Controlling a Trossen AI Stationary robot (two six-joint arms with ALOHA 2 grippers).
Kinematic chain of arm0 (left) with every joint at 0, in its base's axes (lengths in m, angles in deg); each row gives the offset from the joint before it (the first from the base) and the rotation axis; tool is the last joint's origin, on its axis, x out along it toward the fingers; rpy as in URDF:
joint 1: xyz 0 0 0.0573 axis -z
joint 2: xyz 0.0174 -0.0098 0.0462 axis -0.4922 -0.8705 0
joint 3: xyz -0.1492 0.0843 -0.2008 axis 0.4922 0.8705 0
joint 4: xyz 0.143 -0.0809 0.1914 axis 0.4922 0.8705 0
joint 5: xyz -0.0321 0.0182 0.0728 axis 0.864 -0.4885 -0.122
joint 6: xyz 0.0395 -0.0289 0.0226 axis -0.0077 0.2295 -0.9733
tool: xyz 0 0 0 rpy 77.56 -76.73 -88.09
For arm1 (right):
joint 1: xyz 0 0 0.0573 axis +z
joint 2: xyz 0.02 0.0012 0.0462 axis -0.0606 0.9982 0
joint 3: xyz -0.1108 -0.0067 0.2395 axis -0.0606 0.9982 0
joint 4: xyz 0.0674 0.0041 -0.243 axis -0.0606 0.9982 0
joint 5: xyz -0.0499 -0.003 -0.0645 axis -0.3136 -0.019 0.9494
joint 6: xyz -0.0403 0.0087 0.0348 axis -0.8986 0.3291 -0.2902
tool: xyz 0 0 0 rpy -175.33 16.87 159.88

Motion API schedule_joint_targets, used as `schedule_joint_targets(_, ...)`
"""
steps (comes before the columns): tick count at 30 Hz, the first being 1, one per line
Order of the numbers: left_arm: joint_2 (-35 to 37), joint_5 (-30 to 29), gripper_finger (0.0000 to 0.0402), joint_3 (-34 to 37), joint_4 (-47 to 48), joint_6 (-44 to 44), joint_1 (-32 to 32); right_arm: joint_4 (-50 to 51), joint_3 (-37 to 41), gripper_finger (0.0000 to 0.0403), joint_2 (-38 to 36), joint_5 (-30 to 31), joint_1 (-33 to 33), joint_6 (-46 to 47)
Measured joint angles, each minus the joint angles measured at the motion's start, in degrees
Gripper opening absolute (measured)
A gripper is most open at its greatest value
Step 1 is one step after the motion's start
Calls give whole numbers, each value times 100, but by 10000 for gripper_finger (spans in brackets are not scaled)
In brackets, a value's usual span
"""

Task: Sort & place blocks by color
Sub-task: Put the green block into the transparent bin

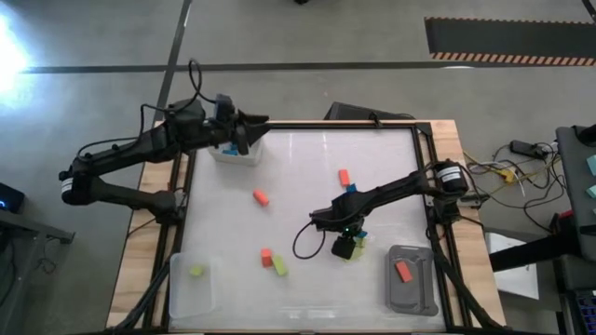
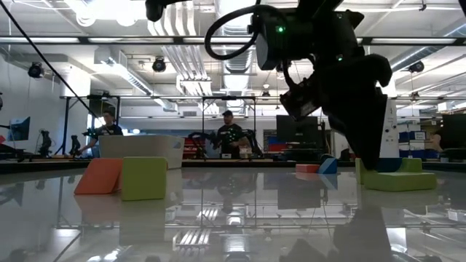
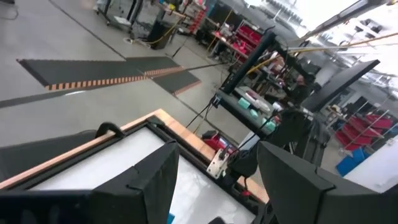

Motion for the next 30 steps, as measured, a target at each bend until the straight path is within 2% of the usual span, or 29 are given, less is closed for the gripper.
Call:
schedule_joint_targets(10,-4,-2,202,46,-129,4,50,-390,0,120,15,188,-13,-90)
schedule_joint_targets(18,7,68,202,46,-133,30,67,-348,-52,120,-65,198,-52,-168)
schedule_joint_targets(25,21,756,202,48,-131,20,469,-297,-423,120,-1047,577,-173,-30)
schedule_joint_targets(30,-13,1040,202,99,-139,-23,1031,-1347,-390,120,-2178,975,-198,148)
